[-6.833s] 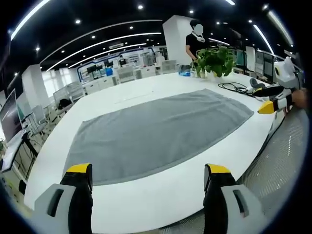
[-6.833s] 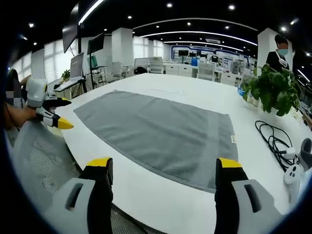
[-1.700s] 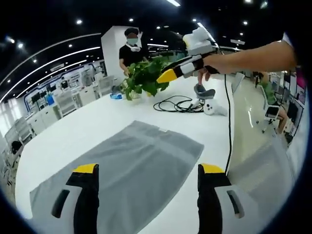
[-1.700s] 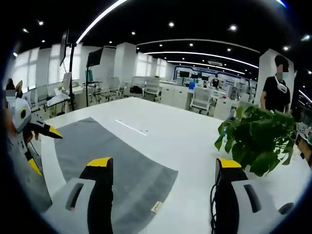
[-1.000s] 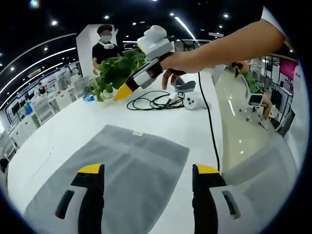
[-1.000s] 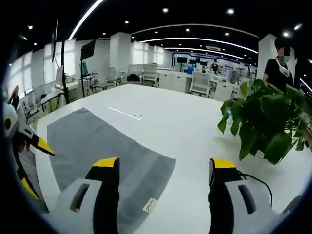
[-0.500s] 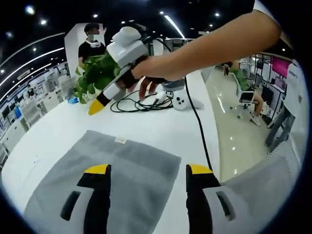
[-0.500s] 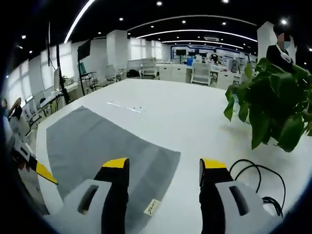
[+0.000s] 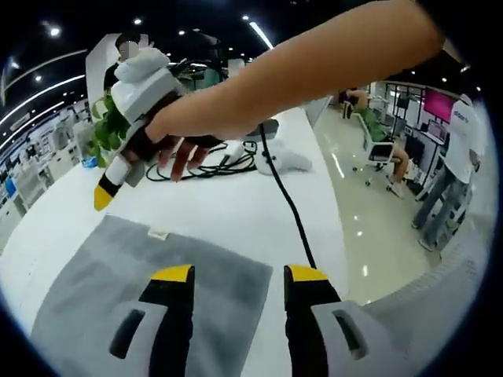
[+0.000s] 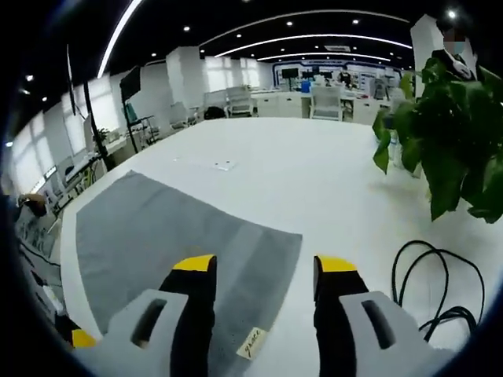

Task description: Fold the towel on the table until its edges align and the towel forms a compact rectangular stack.

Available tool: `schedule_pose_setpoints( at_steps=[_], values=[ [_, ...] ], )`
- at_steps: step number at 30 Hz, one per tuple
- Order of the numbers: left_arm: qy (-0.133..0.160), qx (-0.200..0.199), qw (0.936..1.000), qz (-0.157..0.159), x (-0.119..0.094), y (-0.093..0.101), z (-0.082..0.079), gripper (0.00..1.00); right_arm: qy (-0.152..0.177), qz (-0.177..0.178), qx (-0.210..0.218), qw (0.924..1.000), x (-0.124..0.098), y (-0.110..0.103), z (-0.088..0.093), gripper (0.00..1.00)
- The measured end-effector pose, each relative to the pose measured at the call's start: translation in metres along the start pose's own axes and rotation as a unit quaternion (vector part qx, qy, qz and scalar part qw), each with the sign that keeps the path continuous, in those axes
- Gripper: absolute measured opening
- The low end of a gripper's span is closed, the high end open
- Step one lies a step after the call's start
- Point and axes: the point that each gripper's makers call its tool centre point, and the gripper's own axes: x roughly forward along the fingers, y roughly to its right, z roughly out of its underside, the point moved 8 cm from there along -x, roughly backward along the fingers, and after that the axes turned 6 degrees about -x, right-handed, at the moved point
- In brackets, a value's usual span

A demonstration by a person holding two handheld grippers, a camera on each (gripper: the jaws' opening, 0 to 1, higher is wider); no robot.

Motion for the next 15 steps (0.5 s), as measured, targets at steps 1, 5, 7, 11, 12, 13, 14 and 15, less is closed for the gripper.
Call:
schedule_pose_setpoints(
  at_steps=[1, 5, 7, 11, 12, 13, 14, 15],
  values=[
    [-0.005, 0.001, 1.0, 0.004, 0.001, 0.002, 0.0, 0.45, -0.002, -0.001, -0.002, 1.0, 0.002, 0.0, 0.001, 0.48],
    [-0.014, 0.001, 0.9999, 0.009, 0.009, 0.0, 0.004, 0.42, -0.011, -0.01, 0.017, 0.9998, 0.01, 0.001, 0.006, 0.46],
    [-0.019, 0.001, 0.9998, 0.011, 0.013, 0.0, 0.006, 0.4, -0.012, -0.011, 0.02, 0.9997, 0.016, 0.002, 0.007, 0.45],
    [-0.025, 0.005, 0.9993, 0.026, 0.021, 0.001, 0.01, 0.35, -0.026, -0.019, 0.017, 0.9993, 0.026, 0.001, 0.01, 0.37],
    [-0.027, 0.002, 0.9991, 0.033, 0.023, 0.002, 0.011, 0.33, -0.032, -0.02, 0.015, 0.9992, 0.031, 0.001, 0.011, 0.36],
    [-0.029, 0.002, 0.9989, 0.036, 0.025, 0.003, 0.012, 0.31, -0.035, -0.02, 0.015, 0.9991, 0.033, 0.001, 0.011, 0.36],
    [-0.03, 0.002, 0.9988, 0.04, 0.027, 0.004, 0.013, 0.3, -0.038, -0.02, 0.013, 0.999, 0.038, 0.001, 0.012, 0.36],
    [-0.03, 0.003, 0.9987, 0.042, 0.028, 0.004, 0.013, 0.3, -0.044, -0.019, 0.013, 0.9988, 0.041, 0.002, 0.012, 0.35]
  ],
)
